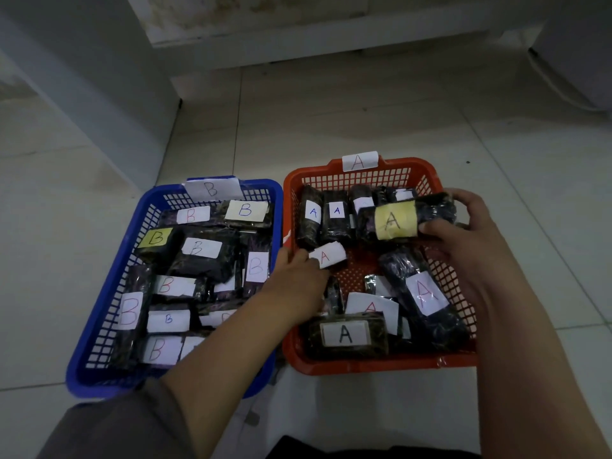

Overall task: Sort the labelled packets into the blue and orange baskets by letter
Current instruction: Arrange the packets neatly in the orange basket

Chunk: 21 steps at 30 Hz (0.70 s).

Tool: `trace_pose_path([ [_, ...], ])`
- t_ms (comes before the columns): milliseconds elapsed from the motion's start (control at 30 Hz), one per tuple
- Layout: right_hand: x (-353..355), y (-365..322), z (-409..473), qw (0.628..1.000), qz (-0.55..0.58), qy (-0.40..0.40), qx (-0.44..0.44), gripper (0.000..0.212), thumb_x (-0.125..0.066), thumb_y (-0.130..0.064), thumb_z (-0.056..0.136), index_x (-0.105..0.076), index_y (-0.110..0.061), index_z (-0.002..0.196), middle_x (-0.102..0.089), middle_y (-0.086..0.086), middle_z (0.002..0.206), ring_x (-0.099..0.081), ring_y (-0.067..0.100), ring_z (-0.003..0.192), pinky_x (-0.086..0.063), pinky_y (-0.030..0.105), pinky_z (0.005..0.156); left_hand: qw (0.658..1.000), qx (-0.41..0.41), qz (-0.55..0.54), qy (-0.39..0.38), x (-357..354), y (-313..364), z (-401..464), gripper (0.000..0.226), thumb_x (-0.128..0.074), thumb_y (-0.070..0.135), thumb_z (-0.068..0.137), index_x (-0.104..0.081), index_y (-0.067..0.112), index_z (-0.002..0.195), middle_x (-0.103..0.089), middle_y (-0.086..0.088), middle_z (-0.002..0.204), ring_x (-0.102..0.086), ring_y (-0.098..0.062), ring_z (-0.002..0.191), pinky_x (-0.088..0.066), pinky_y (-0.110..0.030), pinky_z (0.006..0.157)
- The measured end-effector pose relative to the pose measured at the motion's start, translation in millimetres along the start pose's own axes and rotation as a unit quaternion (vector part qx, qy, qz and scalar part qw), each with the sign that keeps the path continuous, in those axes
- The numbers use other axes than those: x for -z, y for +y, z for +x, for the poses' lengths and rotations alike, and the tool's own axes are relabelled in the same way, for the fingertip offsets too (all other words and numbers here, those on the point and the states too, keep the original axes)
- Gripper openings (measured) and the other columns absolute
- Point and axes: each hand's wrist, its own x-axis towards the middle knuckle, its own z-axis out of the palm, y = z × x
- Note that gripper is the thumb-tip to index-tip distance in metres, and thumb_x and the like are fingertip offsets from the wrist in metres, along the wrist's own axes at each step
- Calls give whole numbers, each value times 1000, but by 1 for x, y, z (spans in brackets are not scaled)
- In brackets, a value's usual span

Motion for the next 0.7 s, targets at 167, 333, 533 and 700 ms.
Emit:
trace_pose_path([
  [167,-6,-3,-3,1000,-23,-17,6,44,-63,-3,81,-52,-26,118,-60,-3,100,-62,-2,65,-42,7,42,994,4,-104,45,1,-6,0,39,-60,24,88,-52,21,126,-47,-1,122,-26,-21,125,-13,-39,102],
  [333,-6,-1,-2,999,-42,-10,-5,41,-65,-7,80,-52,-29,113,-59,-8,101,-61,6,79,-44,12,49,984,-2,-180,-4,11,-16,-4,45,-60,29,89,-45,35,131,-47,-5,124,-26,-21,125,-16,-31,88],
  [533,-5,-2,-2,999,-49,-5,-6,42,-63,-6,81,-51,-28,115,-57,-8,99,-60,7,78,-44,9,44,978,16,-205,-23,14,-19,-7,49,-66,35,84,-47,34,130,-44,-3,125,-28,-19,126,-14,-30,95],
  [700,-6,2,1,998,-64,-24,-10,41,-65,-3,77,-55,-26,109,-63,3,102,-66,17,84,-53,30,66,954,-40,-296,-22,26,-26,-17,27,-61,44,86,-63,34,111,-59,12,107,-45,-8,113,-28,-32,100],
])
